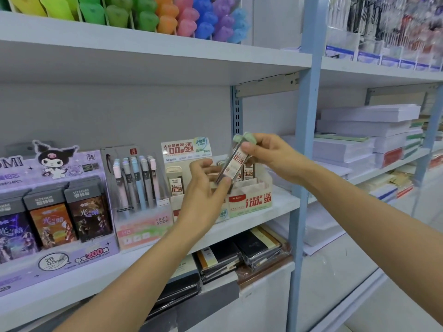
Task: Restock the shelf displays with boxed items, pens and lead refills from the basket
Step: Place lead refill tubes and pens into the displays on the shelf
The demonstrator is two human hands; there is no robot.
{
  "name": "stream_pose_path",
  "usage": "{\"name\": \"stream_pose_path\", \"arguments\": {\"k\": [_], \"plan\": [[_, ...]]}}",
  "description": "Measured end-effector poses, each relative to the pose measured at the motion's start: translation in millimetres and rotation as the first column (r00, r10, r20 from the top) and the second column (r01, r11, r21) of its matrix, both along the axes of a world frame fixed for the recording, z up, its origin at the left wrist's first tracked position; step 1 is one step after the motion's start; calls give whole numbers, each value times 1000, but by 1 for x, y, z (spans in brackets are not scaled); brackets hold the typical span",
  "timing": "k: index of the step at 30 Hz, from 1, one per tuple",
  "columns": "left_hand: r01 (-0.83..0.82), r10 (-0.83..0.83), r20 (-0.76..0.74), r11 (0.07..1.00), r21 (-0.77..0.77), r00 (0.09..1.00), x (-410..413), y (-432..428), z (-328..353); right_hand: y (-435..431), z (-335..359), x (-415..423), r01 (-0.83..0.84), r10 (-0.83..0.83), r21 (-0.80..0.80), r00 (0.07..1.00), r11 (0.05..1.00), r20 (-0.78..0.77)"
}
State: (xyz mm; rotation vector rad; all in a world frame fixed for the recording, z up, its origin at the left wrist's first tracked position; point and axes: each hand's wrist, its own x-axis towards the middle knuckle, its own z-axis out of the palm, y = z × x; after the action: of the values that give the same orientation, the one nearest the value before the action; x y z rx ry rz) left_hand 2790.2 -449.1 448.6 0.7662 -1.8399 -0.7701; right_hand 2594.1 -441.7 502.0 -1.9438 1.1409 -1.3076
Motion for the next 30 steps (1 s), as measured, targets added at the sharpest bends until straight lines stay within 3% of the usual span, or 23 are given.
{"name": "stream_pose_path", "arguments": {"k": [2,4,6,8,10,18,24,30], "plan": [[-83,115,94,953,-291,989,-2,5,-8,-1,4,-22,123,-120,-40,991,992,64],[-79,248,206,799,-596,947,-7,7,-15,-2,4,-41,255,-249,-84,965,963,82],[7,411,379,669,-743,829,-15,4,-21,-4,0,-52,347,-342,-115,938,931,58],[77,534,527,650,-756,661,-22,0,-27,-8,-4,-55,391,-389,-146,920,909,42],[100,584,576,647,-756,571,-26,-5,-33,-11,-5,-53,407,-410,-196,912,892,24],[98,526,572,676,-730,630,-22,-7,-39,-37,-7,-42,354,-437,-281,835,892,-335],[105,487,546,674,-732,682,-20,-8,-40,-51,-8,-42,364,-412,-198,847,910,-337],[34,572,525,656,-754,630,-18,-8,-43,-63,-17,-36,439,-519,-284,779,852,-352]]}}
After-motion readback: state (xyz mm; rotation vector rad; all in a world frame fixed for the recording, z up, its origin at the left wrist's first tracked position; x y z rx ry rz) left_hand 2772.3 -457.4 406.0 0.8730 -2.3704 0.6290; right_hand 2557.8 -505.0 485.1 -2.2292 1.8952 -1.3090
